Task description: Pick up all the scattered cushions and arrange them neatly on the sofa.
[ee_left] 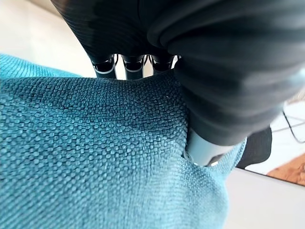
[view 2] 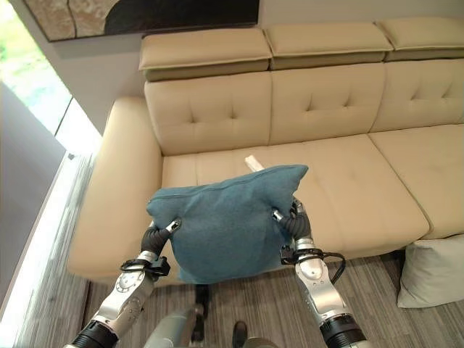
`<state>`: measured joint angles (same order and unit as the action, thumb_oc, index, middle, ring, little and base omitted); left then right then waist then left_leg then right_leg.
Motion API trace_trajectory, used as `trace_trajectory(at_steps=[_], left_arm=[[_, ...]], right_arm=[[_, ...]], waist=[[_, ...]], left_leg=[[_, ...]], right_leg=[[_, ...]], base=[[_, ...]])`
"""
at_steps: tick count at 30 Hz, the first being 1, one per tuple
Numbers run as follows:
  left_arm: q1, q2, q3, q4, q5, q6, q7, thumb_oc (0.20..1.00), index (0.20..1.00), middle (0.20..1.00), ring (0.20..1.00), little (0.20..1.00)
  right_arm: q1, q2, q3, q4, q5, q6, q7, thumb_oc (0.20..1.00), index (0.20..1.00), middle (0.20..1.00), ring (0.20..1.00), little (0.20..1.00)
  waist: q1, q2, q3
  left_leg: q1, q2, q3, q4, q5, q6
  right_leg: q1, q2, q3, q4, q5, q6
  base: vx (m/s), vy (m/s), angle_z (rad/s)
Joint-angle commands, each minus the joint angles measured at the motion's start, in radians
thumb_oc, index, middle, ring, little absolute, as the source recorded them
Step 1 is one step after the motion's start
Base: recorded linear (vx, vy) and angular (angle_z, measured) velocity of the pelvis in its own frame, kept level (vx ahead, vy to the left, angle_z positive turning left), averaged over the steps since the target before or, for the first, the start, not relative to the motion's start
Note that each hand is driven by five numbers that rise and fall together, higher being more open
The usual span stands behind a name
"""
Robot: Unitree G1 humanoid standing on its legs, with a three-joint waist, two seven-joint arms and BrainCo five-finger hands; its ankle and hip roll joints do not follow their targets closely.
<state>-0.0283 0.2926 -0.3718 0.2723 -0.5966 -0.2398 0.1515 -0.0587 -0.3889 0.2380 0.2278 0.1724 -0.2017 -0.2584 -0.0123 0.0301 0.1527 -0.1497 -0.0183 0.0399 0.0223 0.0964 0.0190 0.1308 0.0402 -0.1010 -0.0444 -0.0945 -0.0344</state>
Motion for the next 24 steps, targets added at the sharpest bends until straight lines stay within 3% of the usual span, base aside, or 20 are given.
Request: trace_trajectory(at_steps=[1,2,4,6,7,10,14,19,24], left_arm=[[-0.072,-0.009,-0.019,-0.139,0.049,-0.072,-0.054,0.2,0.2,0.2,0.2,0.2],[-0.073,0.006,-0.008,-0.158,0.063,-0.073,-0.045,0.2,0.2,0.2,0.2,0.2],[-0.084,0.019,-0.001,-0.163,0.088,-0.081,-0.037,0.2,0.2,0.2,0.2,0.2],[-0.099,0.014,0.002,-0.16,0.097,-0.091,-0.031,0.2,0.2,0.2,0.2,0.2],[-0.105,0.011,0.002,-0.169,0.089,-0.097,-0.034,0.2,0.2,0.2,0.2,0.2],[-0.153,0.001,-0.009,-0.147,0.097,-0.109,-0.026,0.2,0.2,0.2,0.2,0.2],[-0.194,-0.014,-0.016,-0.121,0.102,-0.108,-0.003,0.2,0.2,0.2,0.2,0.2],[-0.349,-0.028,-0.037,-0.036,0.106,-0.103,0.081,0.2,0.2,0.2,0.2,0.2],[-0.456,-0.032,-0.049,0.021,0.089,-0.109,0.115,0.2,0.2,0.2,0.2,0.2]], right_arm=[[-0.061,0.035,-0.01,-0.104,-0.025,-0.077,0.018,0.2,0.2,0.2,0.2,0.2],[-0.085,0.043,-0.009,-0.105,-0.034,-0.078,0.026,0.2,0.2,0.2,0.2,0.2],[-0.097,0.054,-0.007,-0.108,-0.036,-0.083,0.026,0.2,0.2,0.2,0.2,0.2],[-0.105,0.062,-0.009,-0.104,-0.034,-0.085,0.025,0.2,0.2,0.2,0.2,0.2],[-0.108,0.062,-0.015,-0.104,-0.036,-0.086,0.019,0.2,0.2,0.2,0.2,0.2],[-0.117,0.06,-0.026,-0.098,-0.043,-0.088,0.0,0.2,0.2,0.2,0.2,0.2],[-0.13,0.051,-0.026,-0.083,-0.056,-0.083,-0.014,0.2,0.2,0.2,0.2,0.2],[-0.237,0.031,0.006,-0.063,-0.032,-0.07,-0.062,0.2,0.2,0.2,0.2,0.2],[-0.34,0.034,0.04,-0.02,-0.001,-0.07,-0.084,0.2,0.2,0.2,0.2,0.2]], waist=[[0.035,-0.048,-0.087],[0.036,-0.033,-0.077],[0.031,-0.025,-0.061],[0.014,-0.013,-0.057],[0.0,-0.013,-0.055],[-0.022,-0.03,-0.05],[-0.024,-0.045,-0.069],[-0.042,-0.041,-0.103],[-0.047,-0.038,-0.096]], left_leg=[[0.015,-0.026,0.015,0.043,-0.077,-0.026],[0.063,-0.031,0.016,0.023,-0.095,0.005],[0.088,-0.029,0.01,0.009,-0.098,0.019],[0.115,-0.03,-0.024,-0.02,-0.097,0.016],[0.127,-0.033,-0.042,-0.037,-0.097,0.009],[0.155,-0.045,-0.082,-0.044,-0.12,-0.002],[0.179,-0.03,-0.091,-0.06,-0.131,-0.02],[0.212,0.015,-0.111,-0.11,-0.123,-0.06],[0.194,0.021,-0.118,-0.11,-0.114,-0.073]], right_leg=[[-0.04,-0.074,0.012,0.152,-0.038,0.117],[-0.112,-0.11,0.015,0.334,0.012,0.159],[-0.186,-0.118,0.039,0.458,0.058,0.186],[-0.236,-0.107,0.071,0.391,0.032,0.165],[-0.253,-0.1,0.102,0.288,0.043,0.159],[-0.28,-0.095,0.151,0.143,0.1,0.172],[-0.229,-0.099,0.131,0.095,0.115,0.158],[-0.136,-0.081,0.065,-0.002,0.103,0.128],[-0.134,-0.074,0.049,-0.034,0.108,0.126]], base=[[0.15,0.171,-0.19],[0.09,0.169,-0.19],[0.1,0.123,-0.09],[0.16,-0.013,0.3],[0.14,-0.077,0.65],[0.15,-0.121,0.5],[0.14,-0.15,0.45],[0.2,-0.197,0.26],[0.03,-0.053,0.07]])
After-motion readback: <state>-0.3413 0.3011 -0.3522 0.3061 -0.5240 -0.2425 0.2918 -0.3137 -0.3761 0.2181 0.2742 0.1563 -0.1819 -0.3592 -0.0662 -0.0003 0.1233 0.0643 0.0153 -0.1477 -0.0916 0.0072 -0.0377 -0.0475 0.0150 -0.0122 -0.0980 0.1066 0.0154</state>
